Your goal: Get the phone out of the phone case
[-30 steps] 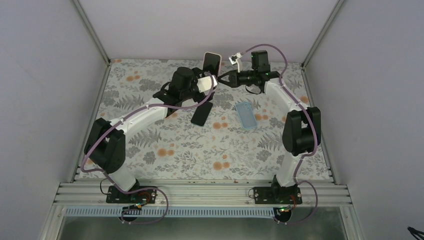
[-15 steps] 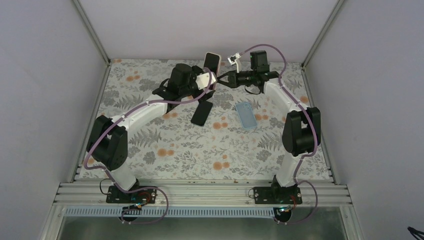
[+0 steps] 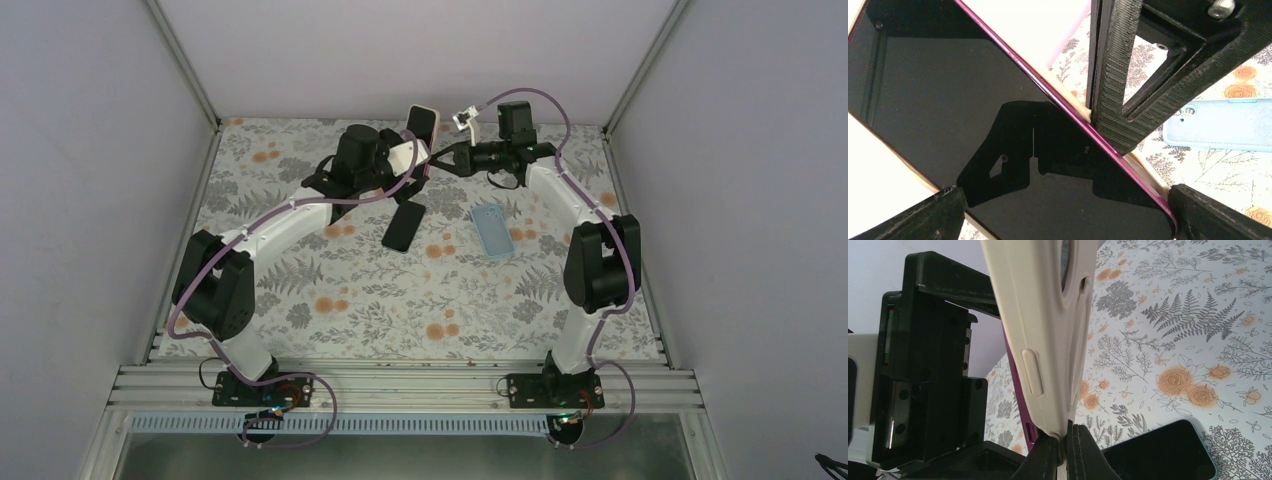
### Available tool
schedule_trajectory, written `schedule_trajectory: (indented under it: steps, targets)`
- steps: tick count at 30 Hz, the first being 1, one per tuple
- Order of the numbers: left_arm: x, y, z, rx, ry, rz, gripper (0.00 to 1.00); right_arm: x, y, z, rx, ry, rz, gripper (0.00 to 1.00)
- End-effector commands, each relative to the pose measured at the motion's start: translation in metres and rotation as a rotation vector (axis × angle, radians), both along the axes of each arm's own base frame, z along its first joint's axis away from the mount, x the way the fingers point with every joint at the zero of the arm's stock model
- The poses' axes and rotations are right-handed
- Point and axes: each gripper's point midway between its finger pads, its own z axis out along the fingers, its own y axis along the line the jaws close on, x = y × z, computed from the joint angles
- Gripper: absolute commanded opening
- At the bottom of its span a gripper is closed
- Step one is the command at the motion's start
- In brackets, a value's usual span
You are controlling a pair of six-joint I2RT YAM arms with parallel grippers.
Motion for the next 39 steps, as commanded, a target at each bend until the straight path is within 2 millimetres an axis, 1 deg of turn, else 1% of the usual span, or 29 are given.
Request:
schedule_trajectory:
  steps: [1, 3, 7, 12, 22, 26, 30, 34, 39]
  targets:
    - [0.016, 0.005, 0.025, -0.051, -0.077, 0.062, 0.99, -0.038, 0.018, 0.049, 0.101, -0.115, 0.156, 0.04]
    - [0.021, 0.007, 0.026, -0.053, -0.085, 0.090, 0.94, -0.039, 0.020, 0.050, 0.102, -0.118, 0.158, 0.04]
    - [0.023, 0.012, 0.029, -0.057, -0.100, 0.109, 0.90, -0.040, 0.020, 0.051, 0.101, -0.122, 0.159, 0.04]
    - [0.021, 0.013, 0.027, -0.071, -0.074, 0.076, 0.90, -0.040, 0.021, 0.047, 0.099, -0.116, 0.163, 0.04]
    - [0.026, 0.025, 0.031, -0.089, -0.062, 0.078, 0.89, -0.045, 0.021, 0.052, 0.103, -0.126, 0.173, 0.04]
    - [0.028, 0.031, 0.033, -0.083, -0.077, 0.102, 0.88, -0.044, 0.021, 0.052, 0.107, -0.122, 0.175, 0.04]
    - [0.035, 0.044, 0.038, -0.083, -0.109, 0.168, 0.85, -0.045, 0.021, 0.052, 0.107, -0.122, 0.177, 0.04]
    - [0.041, 0.055, 0.045, -0.089, -0.136, 0.222, 0.84, -0.044, 0.021, 0.051, 0.105, -0.119, 0.174, 0.04]
    - [0.042, 0.057, 0.050, -0.100, -0.138, 0.226, 0.85, -0.042, 0.022, 0.046, 0.096, -0.112, 0.168, 0.04]
